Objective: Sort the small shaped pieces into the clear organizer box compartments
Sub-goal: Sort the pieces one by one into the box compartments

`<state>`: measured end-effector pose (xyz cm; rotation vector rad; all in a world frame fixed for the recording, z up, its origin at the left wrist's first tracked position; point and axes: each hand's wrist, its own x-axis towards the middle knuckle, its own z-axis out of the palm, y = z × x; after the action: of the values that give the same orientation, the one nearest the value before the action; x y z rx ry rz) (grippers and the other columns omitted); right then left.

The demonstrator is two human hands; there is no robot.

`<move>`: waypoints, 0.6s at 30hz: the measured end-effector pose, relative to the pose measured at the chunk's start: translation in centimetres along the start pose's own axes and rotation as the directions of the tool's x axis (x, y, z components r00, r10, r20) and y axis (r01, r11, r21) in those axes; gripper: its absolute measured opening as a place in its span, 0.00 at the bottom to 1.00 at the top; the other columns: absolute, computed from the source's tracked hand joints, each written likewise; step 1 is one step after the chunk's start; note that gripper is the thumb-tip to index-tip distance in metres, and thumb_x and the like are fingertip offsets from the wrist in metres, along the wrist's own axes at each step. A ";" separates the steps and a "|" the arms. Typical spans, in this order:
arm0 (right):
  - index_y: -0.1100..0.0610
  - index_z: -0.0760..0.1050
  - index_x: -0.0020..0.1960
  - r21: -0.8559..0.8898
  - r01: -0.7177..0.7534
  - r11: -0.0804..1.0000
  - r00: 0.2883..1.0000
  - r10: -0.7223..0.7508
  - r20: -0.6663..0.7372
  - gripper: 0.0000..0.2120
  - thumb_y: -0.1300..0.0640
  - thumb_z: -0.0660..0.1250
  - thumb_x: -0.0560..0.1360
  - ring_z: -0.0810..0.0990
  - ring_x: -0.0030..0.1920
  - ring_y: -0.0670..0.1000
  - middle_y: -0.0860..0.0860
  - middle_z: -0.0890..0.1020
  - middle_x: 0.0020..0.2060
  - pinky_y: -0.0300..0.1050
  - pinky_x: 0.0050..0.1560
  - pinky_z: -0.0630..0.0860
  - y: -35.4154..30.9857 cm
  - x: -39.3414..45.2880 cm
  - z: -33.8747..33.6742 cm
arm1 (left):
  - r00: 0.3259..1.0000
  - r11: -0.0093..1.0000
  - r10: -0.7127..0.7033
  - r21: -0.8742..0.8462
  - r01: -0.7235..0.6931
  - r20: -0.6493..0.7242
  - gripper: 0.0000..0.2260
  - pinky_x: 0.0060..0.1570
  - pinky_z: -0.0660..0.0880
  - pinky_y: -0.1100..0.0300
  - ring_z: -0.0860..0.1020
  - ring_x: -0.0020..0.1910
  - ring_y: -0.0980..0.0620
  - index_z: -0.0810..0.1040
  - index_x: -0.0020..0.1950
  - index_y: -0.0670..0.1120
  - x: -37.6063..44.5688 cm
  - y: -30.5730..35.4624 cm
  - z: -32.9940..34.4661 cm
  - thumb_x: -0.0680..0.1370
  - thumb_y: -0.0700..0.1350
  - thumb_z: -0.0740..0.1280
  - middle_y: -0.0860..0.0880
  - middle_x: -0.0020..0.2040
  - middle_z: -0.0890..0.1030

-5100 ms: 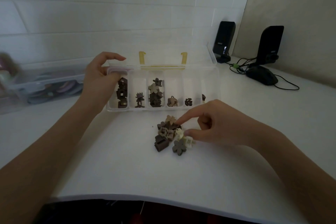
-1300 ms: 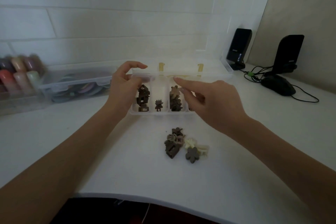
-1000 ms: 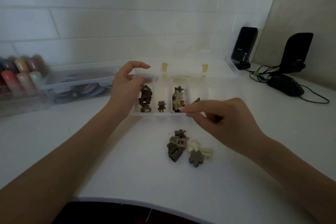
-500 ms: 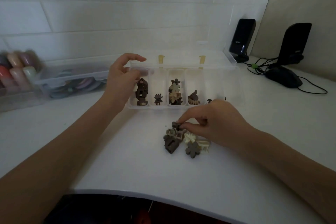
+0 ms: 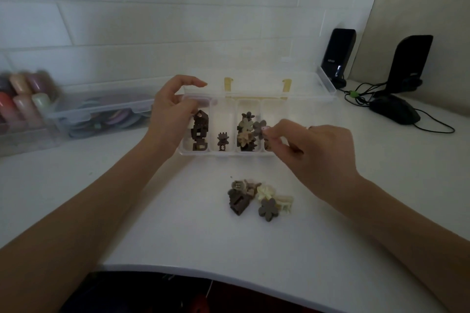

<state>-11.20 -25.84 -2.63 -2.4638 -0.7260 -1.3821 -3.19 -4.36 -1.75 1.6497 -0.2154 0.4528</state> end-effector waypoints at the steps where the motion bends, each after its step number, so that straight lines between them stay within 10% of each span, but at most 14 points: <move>1: 0.56 0.77 0.33 -0.010 -0.026 1.000 1.000 0.026 -0.008 0.09 0.57 0.68 0.73 0.63 0.15 0.50 0.48 0.65 0.16 0.35 0.20 0.61 -0.1 0.2 0.2 | 1.000 1.000 0.005 -0.004 -0.005 0.006 0.21 0.29 0.73 0.64 0.75 0.27 0.57 0.77 0.44 0.54 -0.1 0.1 0.1 0.70 0.28 0.58 0.46 0.37 0.77; 11: 0.53 0.78 0.35 -0.272 -0.083 0.959 0.959 0.151 0.240 0.07 0.60 0.75 0.65 0.63 0.14 0.52 0.48 0.67 0.16 0.31 0.26 0.52 -1.1 2.0 1.5 | 0.997 0.999 0.042 0.009 -0.043 0.061 0.21 0.30 0.71 0.61 0.72 0.27 0.53 0.78 0.44 0.56 -0.6 0.0 0.7 0.69 0.30 0.60 0.45 0.33 0.75; 18: 0.43 0.80 0.54 0.007 -0.126 0.992 0.955 0.120 0.273 0.15 0.47 0.57 0.75 0.68 0.17 0.46 0.44 0.70 0.18 0.34 0.22 0.62 -0.9 1.3 0.3 | 0.996 0.999 0.030 0.007 -0.031 0.078 0.18 0.27 0.70 0.65 0.73 0.26 0.55 0.77 0.46 0.53 -0.8 0.4 0.7 0.70 0.29 0.60 0.47 0.32 0.76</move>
<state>-10.86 -24.57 -1.79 -2.6600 -0.6247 -0.9967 -3.91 -5.18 -1.76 1.6757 -0.2975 0.4135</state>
